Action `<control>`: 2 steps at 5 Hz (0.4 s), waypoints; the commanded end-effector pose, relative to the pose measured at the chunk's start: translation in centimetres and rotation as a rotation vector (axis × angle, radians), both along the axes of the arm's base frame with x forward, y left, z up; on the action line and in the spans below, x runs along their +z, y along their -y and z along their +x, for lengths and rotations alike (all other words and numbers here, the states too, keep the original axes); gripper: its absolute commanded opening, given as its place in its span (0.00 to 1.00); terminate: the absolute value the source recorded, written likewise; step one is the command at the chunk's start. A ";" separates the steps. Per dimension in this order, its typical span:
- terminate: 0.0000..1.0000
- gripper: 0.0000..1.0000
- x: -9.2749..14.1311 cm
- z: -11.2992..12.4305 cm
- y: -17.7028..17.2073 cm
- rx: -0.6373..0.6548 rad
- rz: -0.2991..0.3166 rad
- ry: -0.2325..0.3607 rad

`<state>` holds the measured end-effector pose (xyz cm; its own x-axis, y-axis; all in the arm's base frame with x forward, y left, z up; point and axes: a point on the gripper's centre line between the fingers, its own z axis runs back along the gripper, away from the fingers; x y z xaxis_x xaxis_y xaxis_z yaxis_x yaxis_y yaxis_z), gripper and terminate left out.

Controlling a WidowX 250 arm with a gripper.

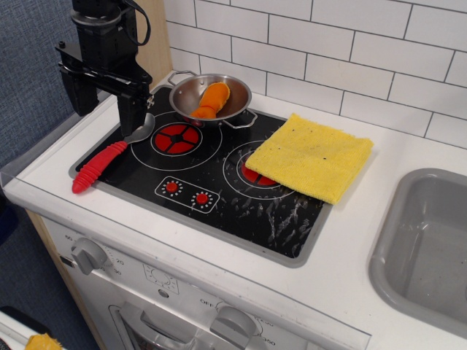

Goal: Move cloth to the front right corner of the stove

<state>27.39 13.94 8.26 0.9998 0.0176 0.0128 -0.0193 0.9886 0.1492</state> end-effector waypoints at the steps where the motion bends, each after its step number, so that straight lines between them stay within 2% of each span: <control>1: 0.00 1.00 0.0 0.0 0.0 0.000 0.000 0.000; 2: 0.00 1.00 0.4 2.0 4.2 -0.071 -0.038 0.036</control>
<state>28.97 9.50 7.40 0.9991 -0.0419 0.0109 0.0407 0.9949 0.0919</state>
